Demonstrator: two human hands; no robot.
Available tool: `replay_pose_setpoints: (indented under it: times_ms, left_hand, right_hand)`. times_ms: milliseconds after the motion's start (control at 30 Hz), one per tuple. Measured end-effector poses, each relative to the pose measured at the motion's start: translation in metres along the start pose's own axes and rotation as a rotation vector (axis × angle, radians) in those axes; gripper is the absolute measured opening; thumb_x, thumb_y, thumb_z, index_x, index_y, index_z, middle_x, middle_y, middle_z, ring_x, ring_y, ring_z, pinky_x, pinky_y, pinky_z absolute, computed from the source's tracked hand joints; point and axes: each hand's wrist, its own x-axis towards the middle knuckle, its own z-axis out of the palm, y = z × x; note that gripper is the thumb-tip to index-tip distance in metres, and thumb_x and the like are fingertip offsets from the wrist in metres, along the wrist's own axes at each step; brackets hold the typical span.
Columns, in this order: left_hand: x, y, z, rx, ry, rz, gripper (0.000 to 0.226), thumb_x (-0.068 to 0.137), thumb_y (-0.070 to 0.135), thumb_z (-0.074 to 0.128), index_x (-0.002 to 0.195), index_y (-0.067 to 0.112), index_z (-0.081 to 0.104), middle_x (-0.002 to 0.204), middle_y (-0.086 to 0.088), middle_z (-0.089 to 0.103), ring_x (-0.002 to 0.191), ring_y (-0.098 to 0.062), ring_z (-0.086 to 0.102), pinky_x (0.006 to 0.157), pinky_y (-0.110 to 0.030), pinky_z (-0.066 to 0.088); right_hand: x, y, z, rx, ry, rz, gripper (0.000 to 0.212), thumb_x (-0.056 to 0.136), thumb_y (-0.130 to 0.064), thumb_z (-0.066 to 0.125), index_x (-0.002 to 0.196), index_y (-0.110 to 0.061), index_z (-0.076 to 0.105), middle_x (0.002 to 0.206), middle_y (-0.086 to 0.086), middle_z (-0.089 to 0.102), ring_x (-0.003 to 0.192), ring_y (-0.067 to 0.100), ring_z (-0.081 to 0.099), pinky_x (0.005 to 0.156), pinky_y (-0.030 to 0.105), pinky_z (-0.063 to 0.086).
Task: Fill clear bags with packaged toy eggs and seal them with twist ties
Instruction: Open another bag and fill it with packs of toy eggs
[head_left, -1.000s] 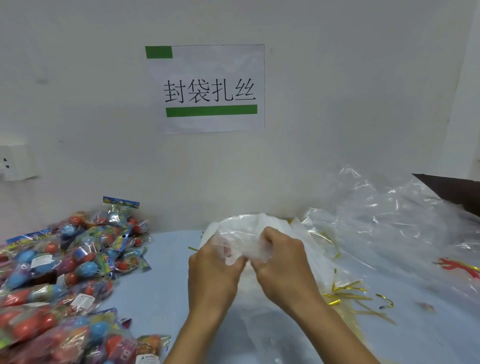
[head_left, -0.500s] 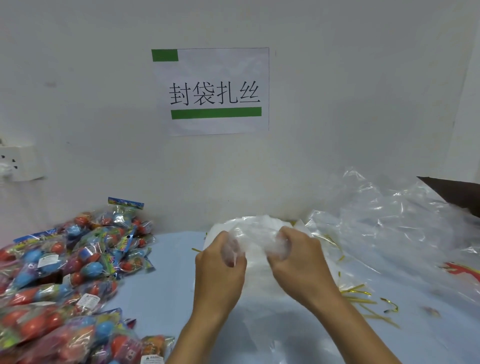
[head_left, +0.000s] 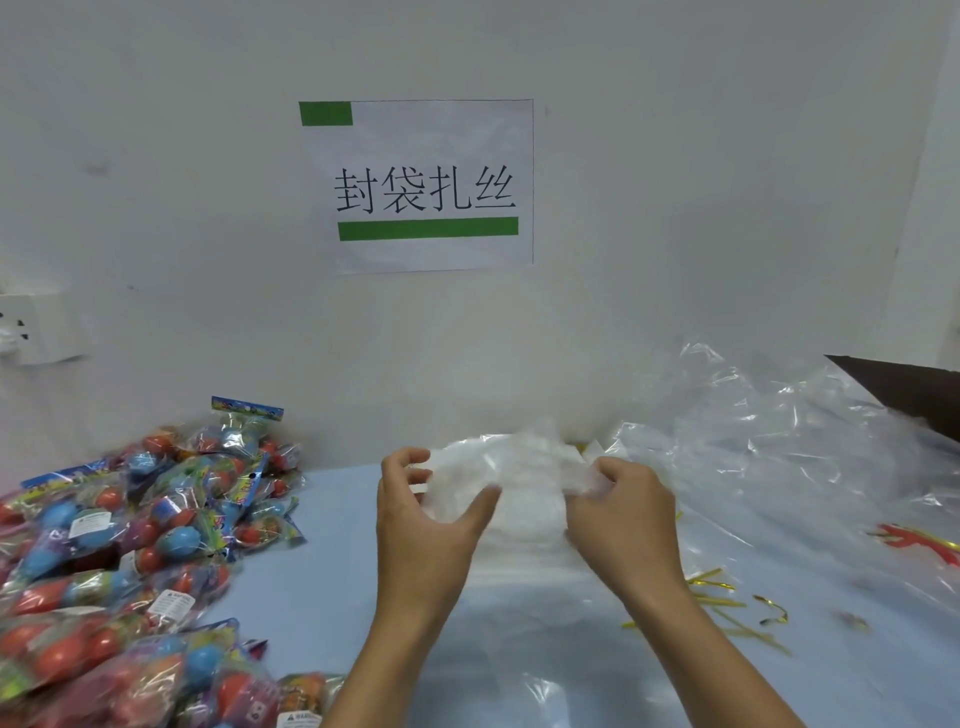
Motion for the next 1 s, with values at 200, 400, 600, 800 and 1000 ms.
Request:
replay_pose_setpoints:
  times_ms: [200, 400, 600, 800, 1000]
  left_hand:
    - [-0.005, -0.001, 0.011, -0.021, -0.105, -0.337, 0.037, 0.082, 0.04, 0.075, 0.106, 0.02, 0.057, 0.081, 0.002, 0.071, 0.073, -0.017, 0.071, 0.067, -0.032, 0.054]
    - [-0.001, 0.0, 0.001, 0.244, 0.183, -0.106, 0.008, 0.087, 0.006, 0.06, 0.091, 0.013, 0.061, 0.081, 0.0, 0.065, 0.07, -0.012, 0.06, 0.055, -0.009, 0.039]
    - [-0.006, 0.003, 0.007, 0.349, 0.141, 0.121, 0.023, 0.086, 0.014, 0.07, 0.107, 0.016, 0.063, 0.098, 0.0, 0.063, 0.087, -0.018, 0.057, 0.073, -0.02, 0.043]
    - [0.0, -0.004, -0.006, 0.397, 0.394, 0.07, 0.027, 0.084, -0.006, 0.06, 0.073, 0.018, 0.055, 0.066, 0.002, 0.057, 0.06, -0.021, 0.052, 0.049, -0.029, 0.037]
    - [0.005, -0.006, -0.007, 0.274, 0.244, -0.062, 0.022, 0.086, 0.017, 0.069, 0.086, 0.027, 0.049, 0.083, 0.003, 0.059, 0.07, -0.018, 0.057, 0.057, -0.031, 0.045]
  right_hand:
    - [-0.011, -0.007, 0.011, 0.346, -0.206, 0.233, 0.021, 0.071, -0.025, 0.055, 0.067, -0.005, 0.061, 0.062, 0.006, 0.071, 0.066, 0.026, 0.072, 0.07, 0.042, 0.059]
    - [-0.013, -0.004, 0.015, 0.024, -0.189, 0.058, 0.037, 0.084, -0.034, 0.074, 0.104, -0.028, 0.044, 0.097, -0.006, 0.061, 0.08, 0.01, 0.059, 0.067, 0.027, 0.045]
    - [-0.023, -0.008, 0.019, -0.106, -0.129, -0.29, 0.052, 0.083, -0.034, 0.072, 0.115, -0.046, 0.033, 0.108, -0.016, 0.047, 0.094, 0.006, 0.051, 0.077, 0.03, 0.044]
    - [-0.008, 0.002, 0.011, 0.091, 0.136, -0.003, 0.017, 0.088, -0.008, 0.059, 0.089, -0.023, 0.052, 0.07, -0.01, 0.06, 0.067, 0.009, 0.057, 0.059, 0.031, 0.039]
    - [-0.007, 0.003, 0.006, 0.045, 0.011, 0.04, 0.03, 0.089, -0.01, 0.06, 0.11, -0.025, 0.046, 0.077, -0.009, 0.058, 0.073, 0.008, 0.055, 0.061, 0.032, 0.04]
